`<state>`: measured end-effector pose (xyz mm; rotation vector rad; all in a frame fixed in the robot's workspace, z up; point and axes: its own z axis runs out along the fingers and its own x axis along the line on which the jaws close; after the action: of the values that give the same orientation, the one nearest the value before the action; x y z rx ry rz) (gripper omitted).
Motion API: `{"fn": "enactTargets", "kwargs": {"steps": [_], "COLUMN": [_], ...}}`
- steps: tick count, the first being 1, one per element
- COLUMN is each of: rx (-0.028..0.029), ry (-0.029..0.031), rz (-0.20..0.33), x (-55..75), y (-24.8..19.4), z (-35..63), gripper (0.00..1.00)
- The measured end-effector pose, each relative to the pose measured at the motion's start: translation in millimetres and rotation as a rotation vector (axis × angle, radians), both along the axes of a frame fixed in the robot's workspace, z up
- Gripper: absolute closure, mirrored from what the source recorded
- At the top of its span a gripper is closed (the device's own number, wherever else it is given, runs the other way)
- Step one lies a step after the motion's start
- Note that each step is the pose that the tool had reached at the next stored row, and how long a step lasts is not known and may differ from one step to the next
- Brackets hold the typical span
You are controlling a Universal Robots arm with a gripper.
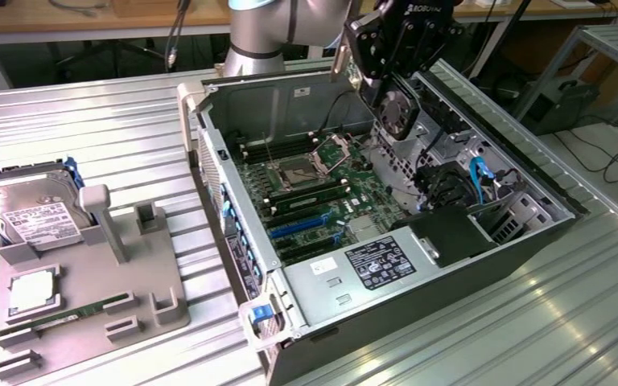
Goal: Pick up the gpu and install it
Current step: 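Pick up the gpu and move the gpu toward the slot, then insert the gpu into the slot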
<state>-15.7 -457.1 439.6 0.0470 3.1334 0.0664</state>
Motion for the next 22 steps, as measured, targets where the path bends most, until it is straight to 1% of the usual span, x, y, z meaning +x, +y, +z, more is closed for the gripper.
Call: {"fn": "enactTargets", "kwargs": {"steps": [10, 22], "rx": [-0.0002, -0.0001], "ry": [-0.0001, -0.0001], "rz": [0.0, 0.0], "x": [22.4, 22.6], "y": [0.1, 0.0], "z": [-1.5, -1.6], "gripper": [0.72, 0.72]}}
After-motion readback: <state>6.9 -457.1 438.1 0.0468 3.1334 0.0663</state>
